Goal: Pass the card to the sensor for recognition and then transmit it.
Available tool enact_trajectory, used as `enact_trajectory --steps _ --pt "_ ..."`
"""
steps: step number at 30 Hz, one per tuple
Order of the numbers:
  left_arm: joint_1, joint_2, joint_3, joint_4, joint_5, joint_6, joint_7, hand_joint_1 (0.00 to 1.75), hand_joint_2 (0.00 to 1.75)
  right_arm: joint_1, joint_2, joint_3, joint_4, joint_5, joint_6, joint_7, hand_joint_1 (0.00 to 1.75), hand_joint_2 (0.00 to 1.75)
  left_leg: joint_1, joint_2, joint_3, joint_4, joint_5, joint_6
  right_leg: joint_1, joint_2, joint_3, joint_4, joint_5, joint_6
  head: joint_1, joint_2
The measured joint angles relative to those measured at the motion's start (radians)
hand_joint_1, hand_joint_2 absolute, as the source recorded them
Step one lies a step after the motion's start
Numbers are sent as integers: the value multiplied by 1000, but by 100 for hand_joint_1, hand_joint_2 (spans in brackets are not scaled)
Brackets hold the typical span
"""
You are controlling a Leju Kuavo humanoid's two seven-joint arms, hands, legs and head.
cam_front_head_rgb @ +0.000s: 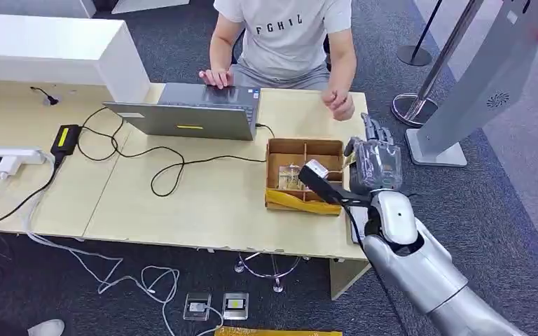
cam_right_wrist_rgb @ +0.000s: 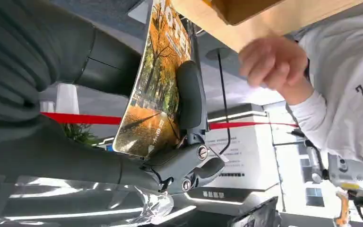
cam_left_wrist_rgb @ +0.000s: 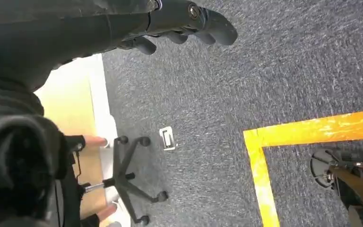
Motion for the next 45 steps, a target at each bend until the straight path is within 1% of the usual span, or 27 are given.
enact_trajectory --steps 4,21,22,23,30,39,42,45 --pt "0 0 0 0 -8 -8 3 0 0 -12 19 16 11 0 -2 2 175 175 0 0 0 0 0 0 0 0 0 0 0 0 0 0" --pt "0 -8 0 0 -6 -10 3 0 0 -42 45 48 76 4 -25 -10 175 175 0 0 0 0 0 0 0 0 -1 0 0 0 0 0" --pt "0 -8 0 0 -7 -10 3 0 0 -44 47 48 80 4 -25 -10 7 175 0 0 0 0 0 0 0 0 0 0 0 0 0 0" --pt "1 -10 0 0 -8 -10 3 0 0 -47 48 48 86 6 -25 -10 0 175 0 0 0 0 0 0 0 0 -1 0 0 0 0 0" --pt "1 -11 0 5 -14 -11 3 0 0 -47 53 48 111 54 -25 6 0 175 0 0 0 0 0 0 0 0 -1 0 0 0 0 0" --pt "1 -15 0 5 -16 -11 3 0 0 -47 51 43 122 64 -20 -3 0 175 0 1 0 0 0 0 0 0 -1 0 0 0 0 0" --pt "2 -15 0 5 -16 -14 3 0 0 -40 31 29 95 41 18 6 0 175 0 1 0 0 0 0 0 0 -1 0 0 0 0 0" --pt "5 -15 0 9 -19 -20 3 0 0 -30 -8 12 39 21 67 35 0 175 0 1 0 0 0 0 0 0 -1 0 0 0 0 0"
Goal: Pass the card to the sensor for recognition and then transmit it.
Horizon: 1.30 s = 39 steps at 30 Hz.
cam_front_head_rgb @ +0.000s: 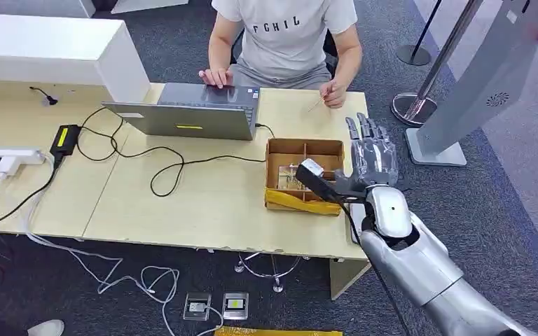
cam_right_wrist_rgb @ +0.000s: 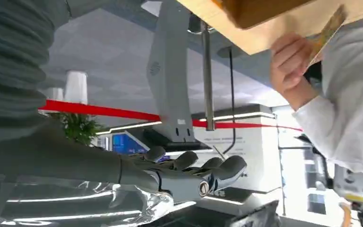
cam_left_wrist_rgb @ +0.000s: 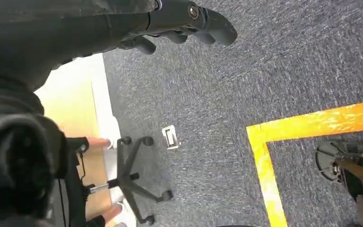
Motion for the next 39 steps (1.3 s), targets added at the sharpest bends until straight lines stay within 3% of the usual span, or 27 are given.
enact_trajectory --steps 5,10,16,25,39 --pt "2 0 0 2 -8 -2 0 0 0 20 -90 -22 -89 -40 56 42 0 175 0 0 0 0 0 0 0 0 0 0 0 0 0 0" --pt "2 0 0 2 -12 0 0 0 0 41 -164 -24 -144 -75 60 55 0 175 0 1 0 0 0 0 0 0 0 0 0 0 0 0" --pt "1 0 0 2 -19 10 -5 0 0 73 -206 -10 -163 -125 38 55 0 175 0 1 0 0 -1 -1 0 1 0 0 0 0 0 0" --pt "-1 1 0 2 -25 11 -5 0 0 117 -202 45 -137 -215 -75 5 0 175 0 1 -1 0 -1 -1 0 1 0 0 0 0 0 0" --pt "-2 3 0 2 -37 6 -5 0 0 130 -135 106 -38 -216 -151 -28 0 175 0 1 -1 0 -1 -1 0 1 -1 0 0 0 -1 0"
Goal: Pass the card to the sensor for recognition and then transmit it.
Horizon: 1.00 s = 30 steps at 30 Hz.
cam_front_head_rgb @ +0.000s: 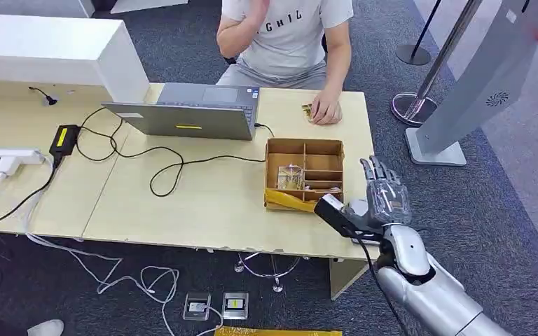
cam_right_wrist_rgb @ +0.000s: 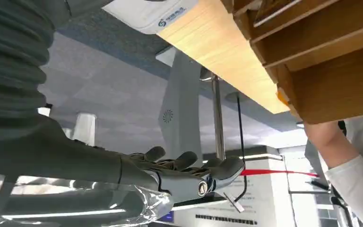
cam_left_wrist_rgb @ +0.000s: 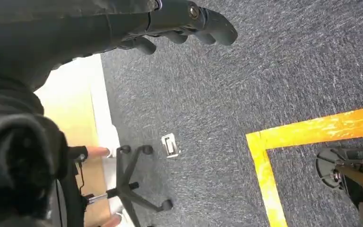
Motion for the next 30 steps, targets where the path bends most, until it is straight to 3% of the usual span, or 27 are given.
enact_trajectory --steps 30 --pt "0 2 6 0 11 3 26 0 0 -56 229 15 232 100 -23 -77 0 175 0 0 0 0 0 0 0 0 0 0 0 0 0 0"
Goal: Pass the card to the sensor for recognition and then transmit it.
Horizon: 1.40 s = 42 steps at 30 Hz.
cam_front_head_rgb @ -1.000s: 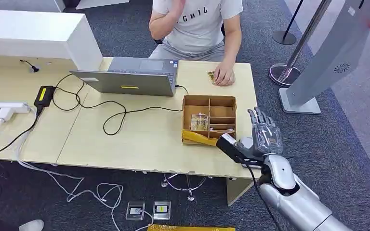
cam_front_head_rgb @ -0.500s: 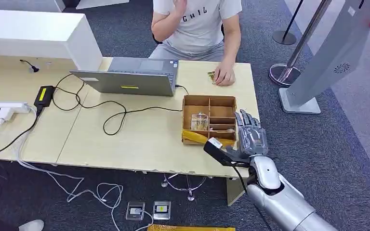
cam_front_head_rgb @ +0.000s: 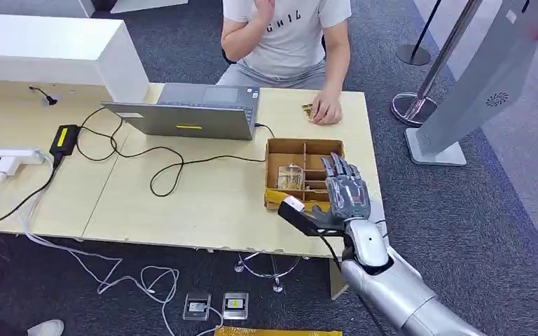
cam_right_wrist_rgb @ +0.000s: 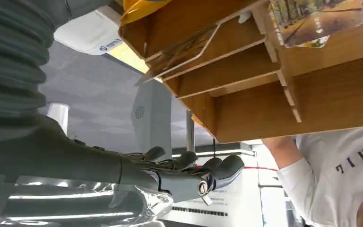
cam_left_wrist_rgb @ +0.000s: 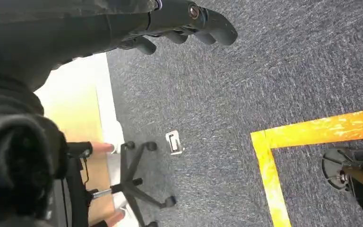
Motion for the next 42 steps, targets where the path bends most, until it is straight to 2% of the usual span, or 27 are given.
enact_trajectory --steps 9,21,22,24,25,33,42 --pt "0 0 0 0 -8 -5 0 0 0 -5 11 0 44 27 3 23 0 175 0 0 0 0 0 0 0 0 0 0 0 0 0 0" --pt "1 0 0 0 -5 -2 9 0 0 -5 18 0 77 34 6 18 2 175 0 0 0 0 0 0 0 0 0 0 0 0 0 0" --pt "1 0 0 0 -9 -2 9 0 0 -5 18 -1 80 34 6 17 47 175 0 0 0 0 0 0 0 0 0 0 0 0 0 0" --pt "1 0 0 0 -16 -3 9 0 0 -5 18 -1 84 34 6 16 49 175 0 0 0 0 0 0 0 0 0 0 0 0 0 0" --pt "1 0 0 0 -19 -3 9 0 0 -5 17 -1 87 35 6 16 175 175 0 0 0 0 0 0 0 0 0 0 0 0 0 0" --pt "0 0 0 0 -59 -2 -15 0 0 -4 17 -2 100 37 4 5 175 175 0 0 0 0 0 0 0 0 0 0 0 0 0 0" --pt "0 0 0 0 -68 -8 -5 0 0 -5 17 -5 112 39 2 4 175 175 0 0 0 0 0 0 0 0 0 0 0 0 0 0"
